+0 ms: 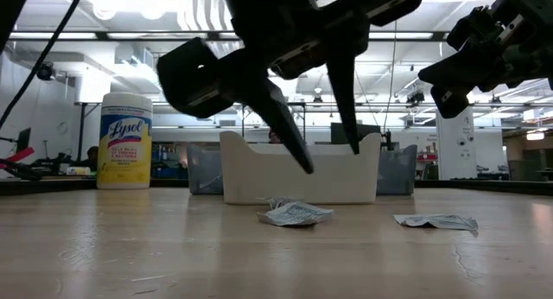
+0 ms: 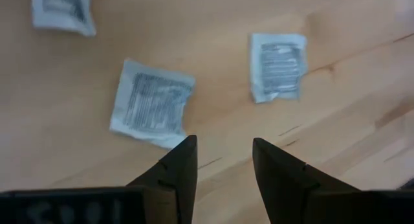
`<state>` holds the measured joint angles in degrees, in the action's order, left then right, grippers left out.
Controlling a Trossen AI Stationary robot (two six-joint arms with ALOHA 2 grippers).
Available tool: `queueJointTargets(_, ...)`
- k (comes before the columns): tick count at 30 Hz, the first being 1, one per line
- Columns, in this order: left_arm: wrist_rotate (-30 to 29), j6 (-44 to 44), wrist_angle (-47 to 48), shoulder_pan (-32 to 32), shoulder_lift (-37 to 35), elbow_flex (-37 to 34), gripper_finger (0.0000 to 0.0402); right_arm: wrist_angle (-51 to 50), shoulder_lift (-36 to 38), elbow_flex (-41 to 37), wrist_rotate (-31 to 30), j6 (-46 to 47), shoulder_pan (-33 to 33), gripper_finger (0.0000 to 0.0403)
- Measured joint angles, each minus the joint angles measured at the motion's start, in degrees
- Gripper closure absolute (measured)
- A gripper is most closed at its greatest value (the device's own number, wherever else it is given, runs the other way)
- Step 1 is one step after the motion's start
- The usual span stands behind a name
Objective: Pick & Place First Aid Supplies
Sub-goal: Put the alcohol pad into the left black bin
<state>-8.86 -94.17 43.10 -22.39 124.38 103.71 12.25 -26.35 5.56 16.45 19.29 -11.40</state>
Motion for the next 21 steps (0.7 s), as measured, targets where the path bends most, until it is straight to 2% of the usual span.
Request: queueJointTargets(21, 0.9, -0.6, -0.9, 0.0, 2.4, -1.1, 0.0262, 0.0, 0.0, 0.0, 0.0, 0.0, 0.0, 0.0394)
